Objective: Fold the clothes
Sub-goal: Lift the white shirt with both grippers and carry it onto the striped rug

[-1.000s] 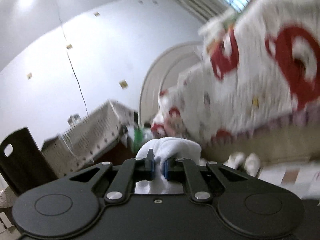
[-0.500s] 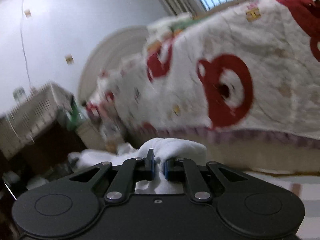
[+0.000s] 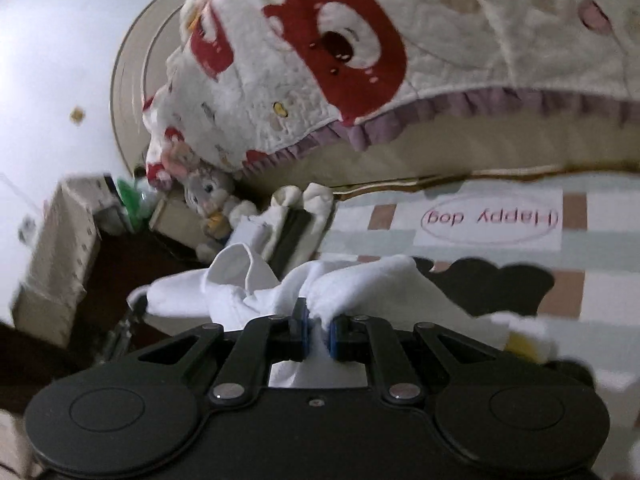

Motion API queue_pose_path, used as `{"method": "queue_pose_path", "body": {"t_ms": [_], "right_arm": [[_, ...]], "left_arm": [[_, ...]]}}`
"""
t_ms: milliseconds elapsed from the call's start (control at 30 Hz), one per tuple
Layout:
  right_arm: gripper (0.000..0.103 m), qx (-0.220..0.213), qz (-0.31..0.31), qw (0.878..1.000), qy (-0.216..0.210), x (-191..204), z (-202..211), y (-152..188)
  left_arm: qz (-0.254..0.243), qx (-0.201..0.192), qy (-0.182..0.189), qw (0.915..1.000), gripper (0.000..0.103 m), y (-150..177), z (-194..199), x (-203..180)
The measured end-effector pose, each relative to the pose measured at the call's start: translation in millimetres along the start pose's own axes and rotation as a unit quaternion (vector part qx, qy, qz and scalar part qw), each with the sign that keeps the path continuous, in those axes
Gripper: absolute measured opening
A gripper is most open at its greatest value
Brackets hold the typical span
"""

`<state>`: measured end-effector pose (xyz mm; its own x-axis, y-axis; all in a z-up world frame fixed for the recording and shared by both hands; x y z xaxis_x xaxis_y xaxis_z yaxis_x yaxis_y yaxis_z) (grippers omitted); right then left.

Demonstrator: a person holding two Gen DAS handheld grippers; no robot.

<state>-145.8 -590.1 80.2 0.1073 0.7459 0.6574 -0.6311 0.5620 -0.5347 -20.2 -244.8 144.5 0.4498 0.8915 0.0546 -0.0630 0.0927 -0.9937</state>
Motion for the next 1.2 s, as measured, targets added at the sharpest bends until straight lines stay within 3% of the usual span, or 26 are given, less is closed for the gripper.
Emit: {"method": "queue_pose_path", "body": {"t_ms": [133,200,300,400,500,600,733,800,833,867,1000,1033,1133,1167,1200], "right_arm": [[0.013,0.016,0.023,1.000,0.001,23,9,18],[0.015,0.032,0.045,0.998,-0.002,32,3,40],[0.019,0.073,0.059,0.995,0.019,23,-26,72],[0.015,0.099,0.075,0.988,0.096,-3,-67,79],[0.009,0.114,0.098,0.977,0.151,-23,-108,70],[0.007,0.124,0.106,0.971,0.172,-37,-147,64],[0.014,0.152,0.139,0.966,0.157,-29,-192,94],[0.030,0.166,0.147,0.965,0.139,-21,-210,115],[0.043,0.170,0.150,0.965,0.131,-17,-218,126],[0.047,0.172,0.156,0.964,0.127,-12,-222,136],[0.047,0.175,0.237,0.941,0.168,0,-224,168],[0.048,0.181,0.237,0.940,0.166,4,-225,173],[0.046,0.188,0.212,0.953,0.105,25,-235,191],[0.045,0.191,0.218,0.953,0.089,33,-241,198],[0.045,0.197,0.257,0.942,0.093,42,-248,207]], "left_arm": [[0.017,-0.040,0.005,0.9991,0.004,-10,3,15],[0.024,-0.039,0.009,0.9989,0.004,-1,-7,24],[0.049,0.004,0.023,0.9985,0.004,35,-45,40],[0.077,0.048,0.014,0.9958,0.004,80,-87,61],[0.099,0.084,0.006,0.9915,0.004,126,-113,82],[0.101,0.113,-0.001,0.9884,0.003,168,-126,101],[0.129,0.140,-0.004,0.9817,0.004,185,-140,127],[0.157,0.146,-0.002,0.9766,0.004,190,-146,140],[0.172,0.149,0.000,0.9738,0.004,192,-149,146],[0.174,0.154,-0.005,0.9726,0.004,198,-152,149],[0.182,0.180,-0.005,0.9665,0.003,218,-158,153],[0.191,0.183,-0.002,0.9645,0.003,218,-157,155],[0.204,0.180,0.005,0.9622,0.003,217,-156,159],[0.204,0.180,0.003,0.9623,0.004,217,-157,161],[0.207,0.184,0.002,0.9608,0.004,219,-159,162]]}}
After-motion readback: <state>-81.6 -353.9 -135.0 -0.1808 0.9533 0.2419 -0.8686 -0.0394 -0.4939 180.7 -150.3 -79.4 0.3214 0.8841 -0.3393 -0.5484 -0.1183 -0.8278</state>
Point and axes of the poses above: each gripper's, at about its wrist camera, not at the fingertips, and z roughly against the way its jaws point, x to its left, y to its underside, the point moved 6 cm from there along -z, roughly the way its jaws point, and after that the axes turned 9 degrees about z, right-handed, at the moved point
